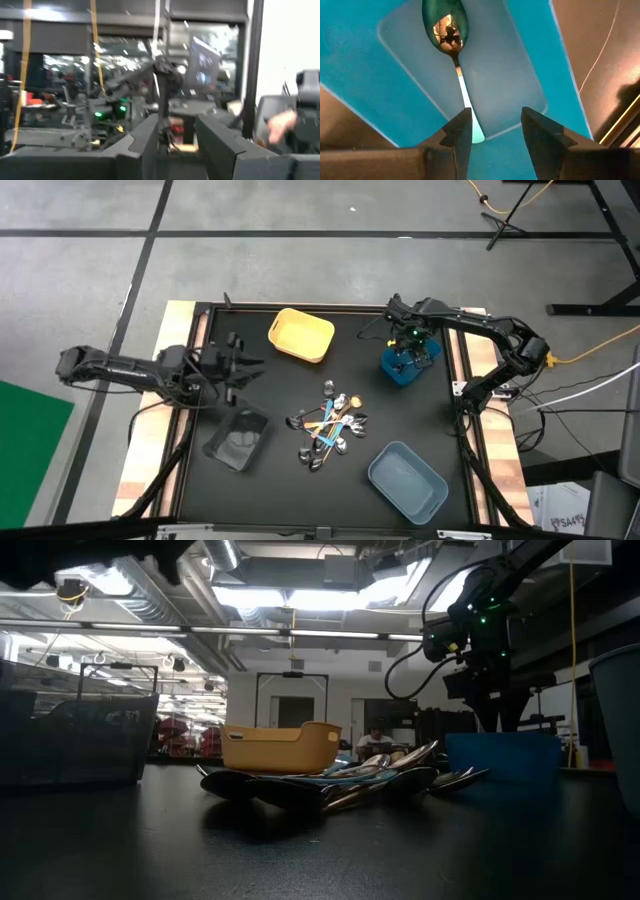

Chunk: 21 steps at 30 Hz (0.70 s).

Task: Sort silverware by color (type)
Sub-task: Put the light blue spoon into the blue bin

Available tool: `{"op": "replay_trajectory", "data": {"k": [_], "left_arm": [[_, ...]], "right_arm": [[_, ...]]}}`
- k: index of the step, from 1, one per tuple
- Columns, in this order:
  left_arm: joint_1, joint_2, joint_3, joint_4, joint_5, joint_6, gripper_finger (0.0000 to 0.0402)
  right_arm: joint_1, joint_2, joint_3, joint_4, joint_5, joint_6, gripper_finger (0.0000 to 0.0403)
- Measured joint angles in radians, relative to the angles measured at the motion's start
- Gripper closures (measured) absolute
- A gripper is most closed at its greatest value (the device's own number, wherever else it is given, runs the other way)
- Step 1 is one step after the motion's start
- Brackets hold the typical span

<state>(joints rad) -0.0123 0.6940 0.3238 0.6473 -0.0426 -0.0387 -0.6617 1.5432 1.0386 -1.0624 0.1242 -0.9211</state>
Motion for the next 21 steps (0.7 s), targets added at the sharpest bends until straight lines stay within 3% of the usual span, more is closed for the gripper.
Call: {"op": "replay_trajectory", "data": {"k": [7, 21], "left_arm": [[-0.044, 0.286, 0.223, -0.258, 0.029, 0.023, 0.0274], [-0.124, 0.78, 0.537, -0.571, 0.031, 0.14, 0.0274]], "right_arm": [[0.0, 0.0, 0.0, 0.004, -0.012, 0.049, 0.0242], [0.0, 0.0, 0.0, 0.024, -0.027, 0.061, 0.0242]]}}
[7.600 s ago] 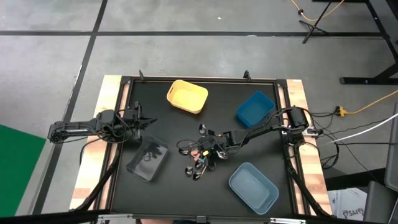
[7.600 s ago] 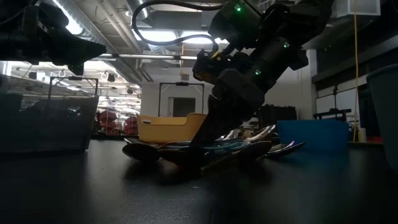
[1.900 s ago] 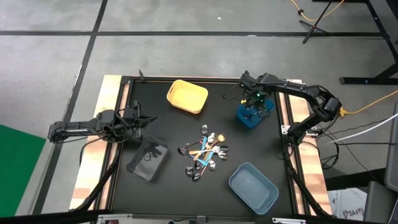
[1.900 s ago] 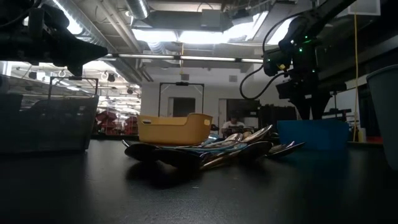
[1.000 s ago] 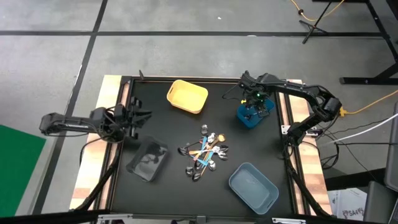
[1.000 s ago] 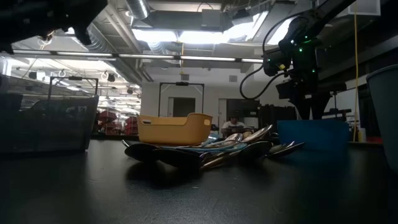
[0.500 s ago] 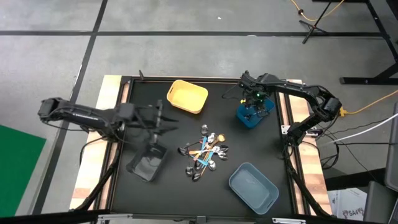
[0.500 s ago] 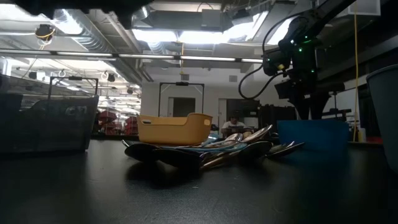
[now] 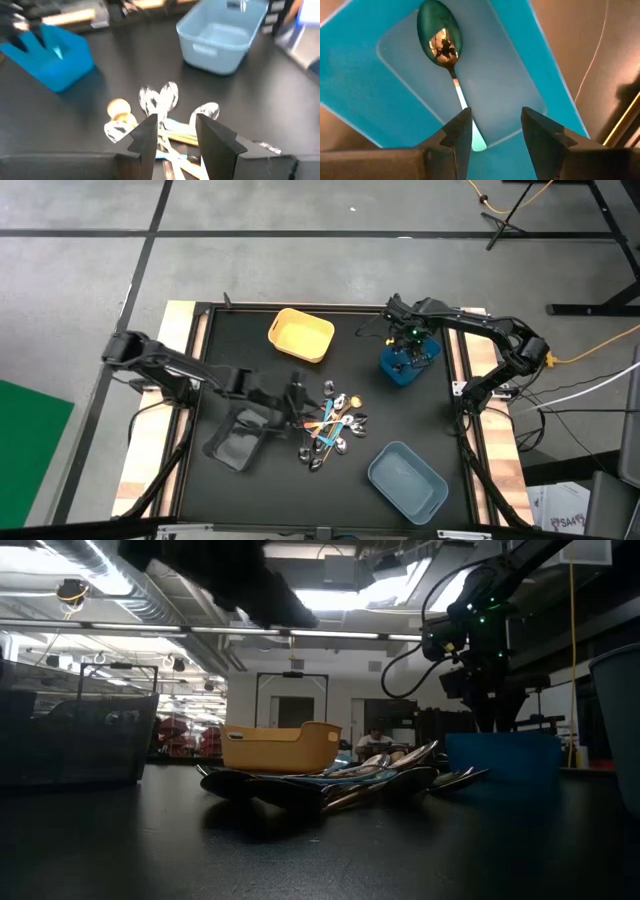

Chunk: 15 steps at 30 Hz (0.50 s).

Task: Sort silverware by color (type)
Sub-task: Put the light blue spoon into the blue bin

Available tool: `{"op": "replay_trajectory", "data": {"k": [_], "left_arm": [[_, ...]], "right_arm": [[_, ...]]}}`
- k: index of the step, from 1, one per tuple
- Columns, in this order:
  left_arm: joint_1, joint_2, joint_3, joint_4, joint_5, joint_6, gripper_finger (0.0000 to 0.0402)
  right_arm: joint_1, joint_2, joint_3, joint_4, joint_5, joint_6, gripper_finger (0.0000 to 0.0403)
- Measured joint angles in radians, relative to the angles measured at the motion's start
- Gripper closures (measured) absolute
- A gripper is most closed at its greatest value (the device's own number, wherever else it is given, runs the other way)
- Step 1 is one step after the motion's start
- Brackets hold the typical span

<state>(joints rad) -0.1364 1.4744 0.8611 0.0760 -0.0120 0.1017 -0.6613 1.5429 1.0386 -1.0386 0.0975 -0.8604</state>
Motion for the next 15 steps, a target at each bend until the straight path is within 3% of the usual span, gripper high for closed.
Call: {"op": "replay_trajectory", "data": {"k": [8, 15], "left_arm": [[-0.019, 0.172, 0.086, -0.158, 0.0, 0.015, 0.0274], [-0.03, 0.268, 0.087, -0.173, 0.007, 0.022, 0.0274]], "right_arm": [[0.0, 0.0, 0.0, 0.002, -0.011, 0.0, 0.0242], [0.0, 0.0, 0.0, 0.002, -0.012, 0.0, 0.0242]]}}
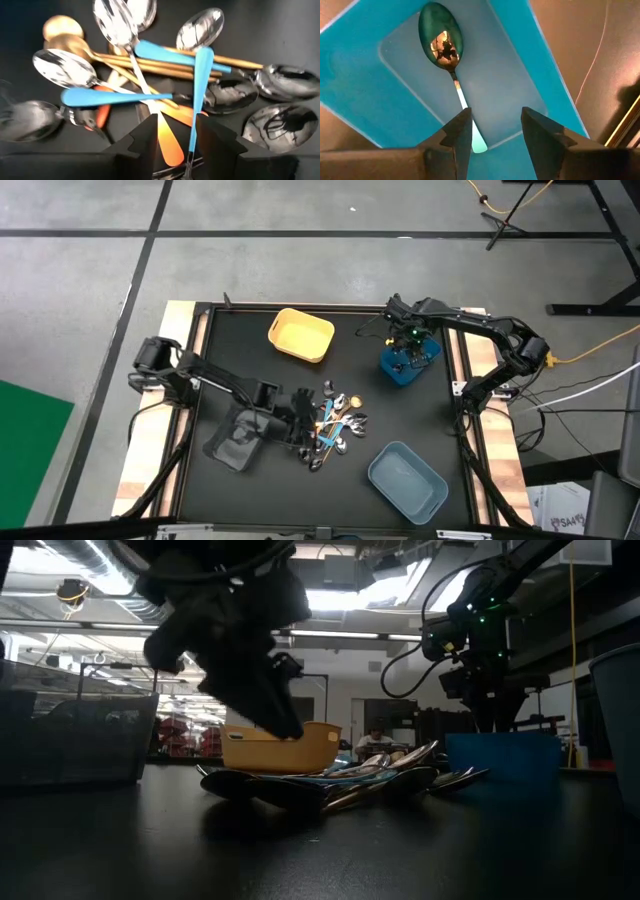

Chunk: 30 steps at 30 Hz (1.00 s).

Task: Sort silverware by color (type)
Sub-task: Put the light blue spoon into the blue bin

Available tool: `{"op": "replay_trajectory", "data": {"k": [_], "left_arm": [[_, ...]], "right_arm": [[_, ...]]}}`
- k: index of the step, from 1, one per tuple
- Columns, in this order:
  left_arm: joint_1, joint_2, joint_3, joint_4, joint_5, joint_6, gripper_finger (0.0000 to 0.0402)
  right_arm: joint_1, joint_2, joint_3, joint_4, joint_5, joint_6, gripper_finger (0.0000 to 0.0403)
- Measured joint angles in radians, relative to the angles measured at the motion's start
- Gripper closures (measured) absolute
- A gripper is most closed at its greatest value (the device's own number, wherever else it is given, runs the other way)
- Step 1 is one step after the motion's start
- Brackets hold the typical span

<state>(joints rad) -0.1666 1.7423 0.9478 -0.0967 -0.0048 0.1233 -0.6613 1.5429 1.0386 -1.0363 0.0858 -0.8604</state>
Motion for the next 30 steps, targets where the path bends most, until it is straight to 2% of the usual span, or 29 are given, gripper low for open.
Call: {"op": "replay_trajectory", "data": {"k": [8, 15, 30], "left_arm": [[-0.03, 0.072, 0.0, 0.0, -0.003, 0.044, 0.0274], [-0.034, 0.073, 0.0, -0.01, -0.01, 0.044, 0.0279], [-0.032, 0.082, 0.0, -0.027, -0.004, 0.043, 0.0371]], "right_arm": [[0.0, 0.0, 0.0, 0.014, 0.0, 0.0, 0.0242], [0.0, 0.0, 0.0, 0.045, 0.0, 0.0, 0.0243], [0.0, 0.0, 0.0, 0.043, 0.0, 0.0, 0.0243]]}}
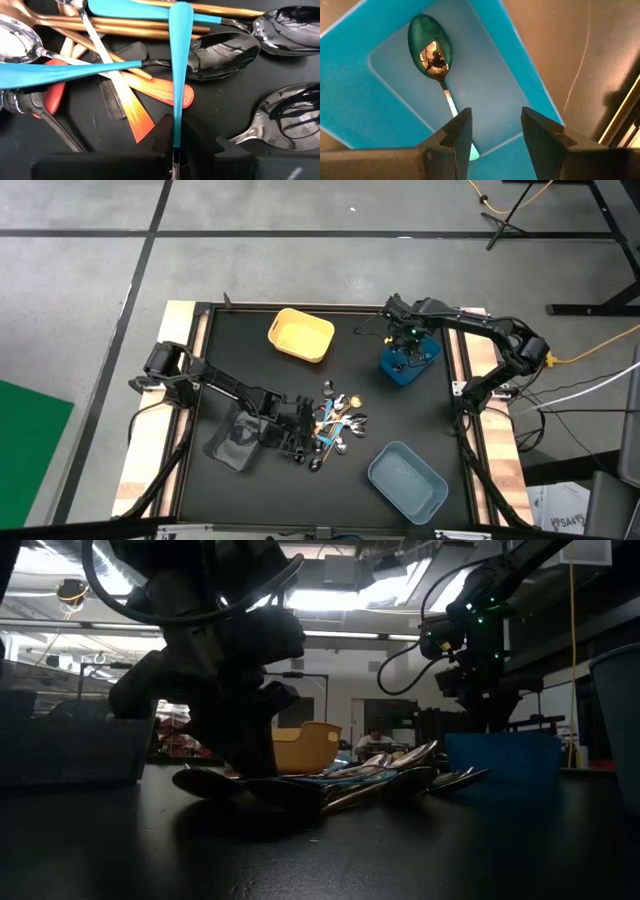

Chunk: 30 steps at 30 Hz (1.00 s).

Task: Sort silverware by color (type)
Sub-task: Put the light blue spoon into the blue bin

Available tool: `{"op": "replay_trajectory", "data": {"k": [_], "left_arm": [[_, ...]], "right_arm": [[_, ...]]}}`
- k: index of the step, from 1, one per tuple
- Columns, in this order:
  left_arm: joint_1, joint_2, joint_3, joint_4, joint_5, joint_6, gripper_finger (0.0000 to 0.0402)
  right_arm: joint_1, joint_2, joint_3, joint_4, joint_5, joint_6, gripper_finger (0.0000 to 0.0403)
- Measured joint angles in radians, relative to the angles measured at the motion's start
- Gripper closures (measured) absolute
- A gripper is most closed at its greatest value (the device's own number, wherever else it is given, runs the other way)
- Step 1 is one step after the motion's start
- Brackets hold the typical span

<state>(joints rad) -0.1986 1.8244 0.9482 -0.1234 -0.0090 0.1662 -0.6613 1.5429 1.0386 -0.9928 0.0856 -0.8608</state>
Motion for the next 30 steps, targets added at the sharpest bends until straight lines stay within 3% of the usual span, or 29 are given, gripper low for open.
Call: {"op": "replay_trajectory", "data": {"k": [4, 10, 18, 24, 30], "left_arm": [[0.0, 0.0, 0.0, 0.004, 0.0, -0.001, 0.0392], [-0.001, -0.005, 0.0, 0.003, -0.001, -0.007, 0.0393], [0.003, -0.006, 0.077, -0.002, -0.006, -0.008, 0.0394], [0.026, -0.007, 0.169, 0.002, -0.064, -0.008, 0.0394], [0.074, -0.007, 0.26, 0.012, -0.255, -0.032, 0.0394]], "right_arm": [[0.0, 0.0, 0.0, -0.007, 0.016, 0.001, 0.0243], [0.0, -0.02, 0.018, -0.075, 0.112, 0.032, 0.0243], [0.0, -0.171, 0.057, -0.107, 0.121, 0.147, 0.0243], [0.0, -0.324, 0.057, -0.109, 0.038, 0.333, 0.0243], [0.001, -0.423, 0.057, -0.107, -0.126, 0.573, 0.0243]]}}
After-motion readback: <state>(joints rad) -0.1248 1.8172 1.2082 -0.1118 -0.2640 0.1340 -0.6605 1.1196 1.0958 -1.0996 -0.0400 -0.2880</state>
